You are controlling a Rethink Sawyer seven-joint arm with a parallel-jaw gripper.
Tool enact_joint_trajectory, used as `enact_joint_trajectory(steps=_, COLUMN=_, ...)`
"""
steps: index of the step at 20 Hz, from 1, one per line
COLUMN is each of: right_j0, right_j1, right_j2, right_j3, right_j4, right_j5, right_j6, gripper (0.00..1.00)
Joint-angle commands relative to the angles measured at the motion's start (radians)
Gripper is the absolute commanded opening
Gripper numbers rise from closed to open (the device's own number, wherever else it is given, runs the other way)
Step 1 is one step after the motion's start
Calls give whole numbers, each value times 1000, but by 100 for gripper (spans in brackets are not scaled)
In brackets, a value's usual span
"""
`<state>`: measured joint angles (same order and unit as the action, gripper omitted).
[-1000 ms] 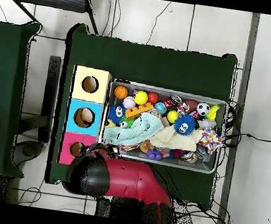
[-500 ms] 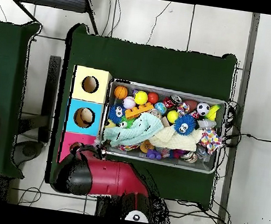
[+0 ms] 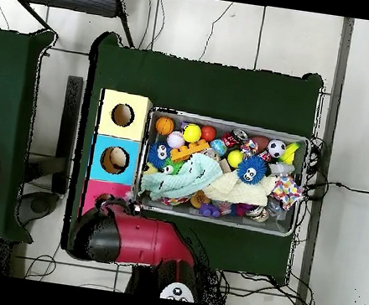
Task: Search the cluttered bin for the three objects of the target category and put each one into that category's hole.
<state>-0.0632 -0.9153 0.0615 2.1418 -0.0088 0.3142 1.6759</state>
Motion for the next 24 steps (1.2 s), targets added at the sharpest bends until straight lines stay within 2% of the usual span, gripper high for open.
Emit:
enact_joint_trajectory(steps=1, right_j0=5, right_j1=27, right_j2=-10, right_j3=-78, right_j4=91, right_j5=12, right_j6=239, gripper=0)
enact_joint_trajectory(steps=8, right_j0=45, right_j1=33, right_j2=-25, right_j3=-118, right_j4=130, right_j5=42, right_j6=242, gripper=0)
enact_joint_trajectory(steps=19, right_j0=122, right_j1=111, right_j2=-48, right_j3=-229, right_j4=194, right_j5=83, right_j6=250, gripper=0)
enact_joint_trajectory(steps=24, right_j0=107, right_j1=129, right_j2=-32, right_j3=-228, right_j4=210, right_j5=55, right_j6=221, gripper=0)
